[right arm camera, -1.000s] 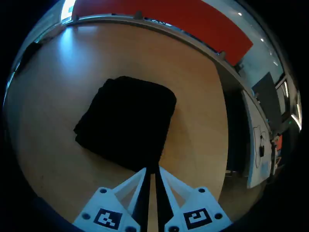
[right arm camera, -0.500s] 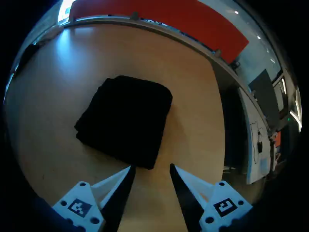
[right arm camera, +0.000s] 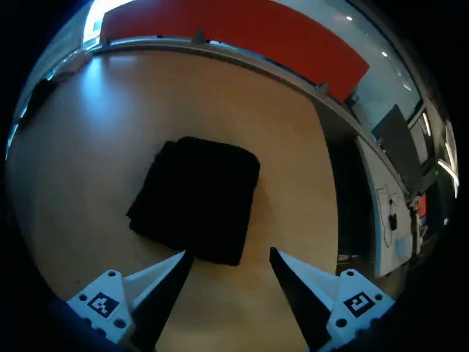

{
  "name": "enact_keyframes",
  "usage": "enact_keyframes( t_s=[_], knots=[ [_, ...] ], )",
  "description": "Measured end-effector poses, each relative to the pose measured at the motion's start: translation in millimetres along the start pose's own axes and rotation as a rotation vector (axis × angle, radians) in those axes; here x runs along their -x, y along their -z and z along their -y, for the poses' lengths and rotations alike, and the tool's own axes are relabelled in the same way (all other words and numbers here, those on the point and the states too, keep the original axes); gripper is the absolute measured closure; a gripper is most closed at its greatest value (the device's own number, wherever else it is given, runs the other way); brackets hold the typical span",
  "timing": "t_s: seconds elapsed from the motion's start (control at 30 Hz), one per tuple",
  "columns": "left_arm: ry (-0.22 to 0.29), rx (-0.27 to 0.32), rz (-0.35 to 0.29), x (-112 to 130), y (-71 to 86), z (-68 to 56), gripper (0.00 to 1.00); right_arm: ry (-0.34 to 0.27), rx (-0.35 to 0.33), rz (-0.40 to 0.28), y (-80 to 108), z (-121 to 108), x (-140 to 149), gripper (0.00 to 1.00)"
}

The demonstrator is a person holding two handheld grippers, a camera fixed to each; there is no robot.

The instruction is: Fold towel

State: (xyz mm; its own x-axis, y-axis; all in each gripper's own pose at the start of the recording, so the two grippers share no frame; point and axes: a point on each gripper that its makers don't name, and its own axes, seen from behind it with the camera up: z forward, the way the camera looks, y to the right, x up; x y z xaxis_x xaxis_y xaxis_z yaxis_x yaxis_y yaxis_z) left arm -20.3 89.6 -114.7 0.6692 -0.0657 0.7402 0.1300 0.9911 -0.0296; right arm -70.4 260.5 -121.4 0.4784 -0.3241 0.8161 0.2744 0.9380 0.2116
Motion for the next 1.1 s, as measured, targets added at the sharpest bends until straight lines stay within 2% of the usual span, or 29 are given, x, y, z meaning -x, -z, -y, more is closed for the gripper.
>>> enact_keyframes(
  t_s=[0.2,0.3,0.7,0.8,0.9,1.1],
  knots=[
    [0.0,0.009,-0.01,-3.2,0.2,2.6,0.07,-0.054,-0.012,-0.068,10.3,15.0,-23.9,0.0],
    [0.0,0.016,-0.019,-5.7,0.4,3.1,0.07,-0.076,-0.009,-0.127,18.0,21.6,-43.7,0.0],
    [-0.01,0.047,-0.066,-21.9,1.1,1.9,0.06,-0.199,0.025,-0.437,66.1,40.1,-132.3,0.0],
    [-0.016,0.054,-0.077,-26.1,1.1,1.1,0.07,-0.227,0.022,-0.475,71.5,43.5,-141.0,0.0],
    [-0.024,0.059,-0.091,-31.5,1.1,0.1,0.07,-0.239,0.027,-0.485,72.9,45.5,-144.2,0.0],
    [-0.036,0.068,-0.161,-54.3,0.7,-1.5,0.07,-0.245,0.038,-0.554,93.0,53.7,-170.1,0.0]
  ],
)
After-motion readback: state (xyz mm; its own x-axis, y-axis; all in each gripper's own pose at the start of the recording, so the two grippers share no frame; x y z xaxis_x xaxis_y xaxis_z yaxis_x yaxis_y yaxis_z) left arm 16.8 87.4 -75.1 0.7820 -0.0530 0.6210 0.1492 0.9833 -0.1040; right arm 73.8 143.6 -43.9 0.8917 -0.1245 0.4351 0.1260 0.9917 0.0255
